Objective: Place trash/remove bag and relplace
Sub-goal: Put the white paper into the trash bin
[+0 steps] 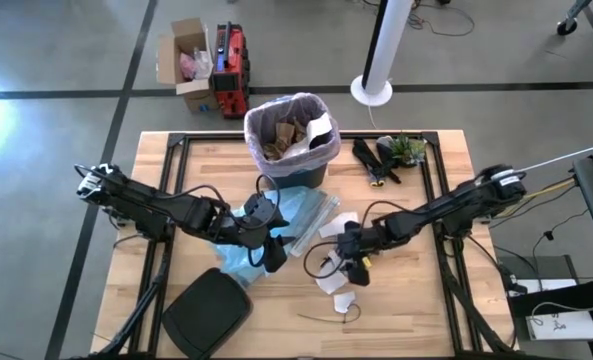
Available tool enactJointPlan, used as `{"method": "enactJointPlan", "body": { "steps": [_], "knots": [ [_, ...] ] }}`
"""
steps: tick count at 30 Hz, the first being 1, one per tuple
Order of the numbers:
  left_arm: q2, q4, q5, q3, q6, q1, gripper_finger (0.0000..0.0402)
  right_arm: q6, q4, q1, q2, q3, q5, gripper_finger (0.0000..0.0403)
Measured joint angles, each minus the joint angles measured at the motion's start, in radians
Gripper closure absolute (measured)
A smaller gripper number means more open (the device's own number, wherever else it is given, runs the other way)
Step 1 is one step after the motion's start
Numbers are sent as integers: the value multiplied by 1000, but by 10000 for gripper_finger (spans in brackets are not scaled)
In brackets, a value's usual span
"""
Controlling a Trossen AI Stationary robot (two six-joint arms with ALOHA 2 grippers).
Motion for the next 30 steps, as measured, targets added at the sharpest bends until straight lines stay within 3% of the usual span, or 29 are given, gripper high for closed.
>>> {"method": "enactJointPlan", "body": {
  "steps": [7, 15, 19, 30],
  "knots": [
    [0, 1, 0, -3, 8, 0, 227, -34, 80, -5, 94, 0, -3, 139],
    [-1, 2, 0, -3, 0, 0, 235, -59, 68, -9, 65, 10, 2, 180],
    [-6, 1, 0, -3, 0, 0, 237, -101, 67, -8, 14, 11, 26, 183],
    [-6, -1, 0, -4, 0, 0, 226, -266, 65, -15, 90, 11, 86, 79]
  ]
}}
